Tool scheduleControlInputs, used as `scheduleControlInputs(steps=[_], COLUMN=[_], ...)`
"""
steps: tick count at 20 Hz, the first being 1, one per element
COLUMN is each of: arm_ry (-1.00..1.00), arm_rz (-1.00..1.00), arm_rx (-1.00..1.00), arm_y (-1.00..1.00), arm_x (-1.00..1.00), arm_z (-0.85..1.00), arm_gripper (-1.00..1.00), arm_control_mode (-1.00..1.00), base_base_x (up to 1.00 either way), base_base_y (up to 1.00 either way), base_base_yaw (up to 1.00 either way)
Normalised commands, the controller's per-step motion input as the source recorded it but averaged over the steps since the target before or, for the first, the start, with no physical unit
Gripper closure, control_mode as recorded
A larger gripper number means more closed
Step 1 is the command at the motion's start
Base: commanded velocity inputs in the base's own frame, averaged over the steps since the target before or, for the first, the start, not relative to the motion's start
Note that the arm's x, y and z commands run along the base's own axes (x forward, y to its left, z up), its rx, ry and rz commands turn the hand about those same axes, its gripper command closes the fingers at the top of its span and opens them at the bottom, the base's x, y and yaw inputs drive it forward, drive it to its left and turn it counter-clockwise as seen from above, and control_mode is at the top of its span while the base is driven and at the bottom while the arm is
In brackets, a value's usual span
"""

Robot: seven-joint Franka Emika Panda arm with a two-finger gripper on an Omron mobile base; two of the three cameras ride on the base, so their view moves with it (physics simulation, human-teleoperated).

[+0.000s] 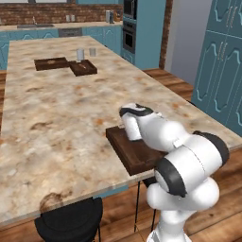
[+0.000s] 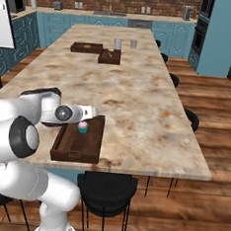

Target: Take the cupcake and cake from the fridge and place them on the empty tray on the dining counter.

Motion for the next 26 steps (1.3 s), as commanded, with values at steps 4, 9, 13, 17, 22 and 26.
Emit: scheduleControlInputs(steps=[4, 9, 13, 17, 22, 26], arm_ry=[0.14, 0.11, 0.18, 0.27, 0.26, 0.08], arm_rz=[0.00, 0.00, -0.02, -0.03, 0.00, 0.00], arm_rx=[-0.10, -0.08, 0.00, 0.00, -0.01, -0.07], arm_y=[-0.28, -0.17, -0.05, -0.01, 0.24, 0.45], arm_x=[-0.31, -0.17, 0.00, -0.01, -0.12, -0.34], arm_z=[1.00, 1.00, 1.00, 1.00, 0.90, 0.14], arm_gripper=[-1.00, -1.00, -1.00, -1.00, -1.00, -1.00], arm_control_mode=[-1.00, -1.00, -1.00, -1.00, -1.00, -1.00], base_base_x=[0.00, 0.00, 0.00, 0.00, 0.00, 0.00], base_base_y=[0.00, 0.00, 0.00, 0.00, 0.00, 0.00], base_base_yaw=[0.00, 0.00, 0.00, 0.00, 0.00, 0.00])
